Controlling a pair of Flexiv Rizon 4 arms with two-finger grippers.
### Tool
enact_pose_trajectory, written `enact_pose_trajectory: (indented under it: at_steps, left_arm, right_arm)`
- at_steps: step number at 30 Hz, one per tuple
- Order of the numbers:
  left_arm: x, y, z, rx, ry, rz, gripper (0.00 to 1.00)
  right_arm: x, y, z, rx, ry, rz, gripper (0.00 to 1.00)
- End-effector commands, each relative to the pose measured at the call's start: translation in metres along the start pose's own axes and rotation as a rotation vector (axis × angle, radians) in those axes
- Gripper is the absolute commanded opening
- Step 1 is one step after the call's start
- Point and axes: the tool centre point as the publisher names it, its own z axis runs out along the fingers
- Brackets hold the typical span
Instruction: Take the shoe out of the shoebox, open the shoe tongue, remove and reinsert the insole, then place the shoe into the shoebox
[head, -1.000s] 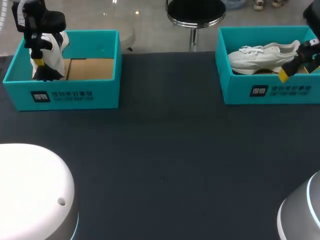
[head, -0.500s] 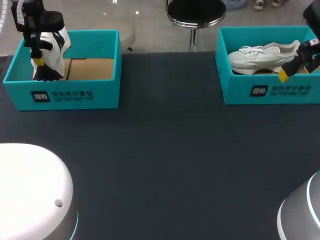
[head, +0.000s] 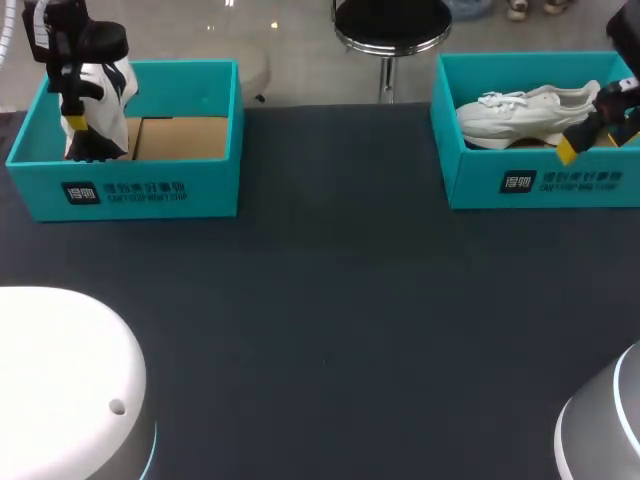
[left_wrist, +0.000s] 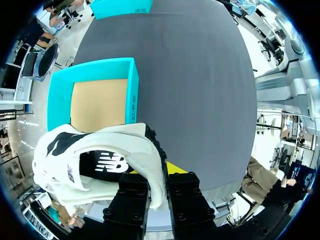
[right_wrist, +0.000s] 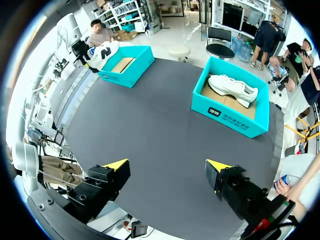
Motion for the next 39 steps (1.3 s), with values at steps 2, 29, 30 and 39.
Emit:
enact_pose_trajectory:
  at_steps: [2, 29, 30, 39]
  left_arm:
    - [0.000, 0.000, -0.002, -0.002, 0.000, 0.001, 0.00]
    - [-0.007, 0.041, -0.009, -0.077, -0.090, 0.636, 0.00]
    - [-0.008, 0.043, -0.008, -0.095, -0.092, 0.688, 0.00]
    - [-0.010, 0.063, -0.013, -0.157, -0.181, 1.016, 0.00]
  right_arm:
    - [-0.001, 0.002, 0.001, 0.005, 0.001, 0.000, 1.00]
    - [-0.001, 0.002, 0.001, 0.005, 0.001, 0.000, 1.00]
    - [-0.001, 0.002, 0.001, 0.005, 0.001, 0.000, 1.00]
    - [-0.001, 0.002, 0.001, 0.005, 0.001, 0.000, 1.00]
